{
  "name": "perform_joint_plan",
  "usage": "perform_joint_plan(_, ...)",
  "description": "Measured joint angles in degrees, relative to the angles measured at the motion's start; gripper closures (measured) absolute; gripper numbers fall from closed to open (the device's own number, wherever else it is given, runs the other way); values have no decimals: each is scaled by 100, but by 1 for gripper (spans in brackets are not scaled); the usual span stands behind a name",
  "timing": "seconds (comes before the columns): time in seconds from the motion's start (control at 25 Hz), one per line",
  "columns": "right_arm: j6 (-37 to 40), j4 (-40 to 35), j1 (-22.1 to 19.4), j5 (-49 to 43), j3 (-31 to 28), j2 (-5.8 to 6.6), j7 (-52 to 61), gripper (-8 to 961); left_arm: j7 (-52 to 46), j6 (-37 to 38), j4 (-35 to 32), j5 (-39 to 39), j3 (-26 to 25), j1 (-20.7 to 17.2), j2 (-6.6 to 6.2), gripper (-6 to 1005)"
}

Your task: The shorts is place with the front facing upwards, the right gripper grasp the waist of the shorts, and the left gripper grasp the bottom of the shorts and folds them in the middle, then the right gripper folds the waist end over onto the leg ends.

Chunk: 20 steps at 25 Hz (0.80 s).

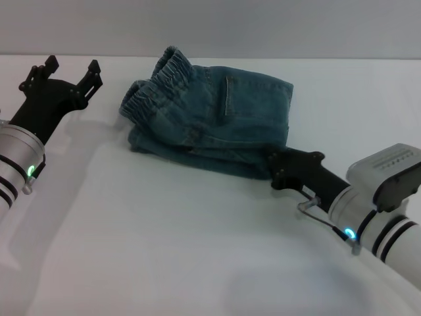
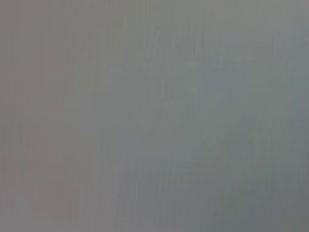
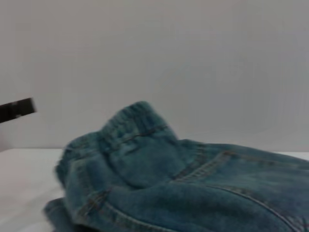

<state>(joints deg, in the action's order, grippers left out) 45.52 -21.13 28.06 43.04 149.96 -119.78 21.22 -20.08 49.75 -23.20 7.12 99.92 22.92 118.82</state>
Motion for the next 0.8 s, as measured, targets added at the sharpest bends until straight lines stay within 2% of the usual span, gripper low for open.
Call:
perform_joint_plan(0.44,157,462,-14,-22,-430,49,-1,911,5,9,0,-6,0,-16,-9,170)
perform_joint_plan(0.68,1666,108,-623,-304,-464,1,-749,901,32,189,2,-11,0,-59,-9,170)
perform_joint_plan(0.8,2476,-93,-1022,-272,-862,-9,-1470,897,35,284,8,-11,0,-80,-9,170)
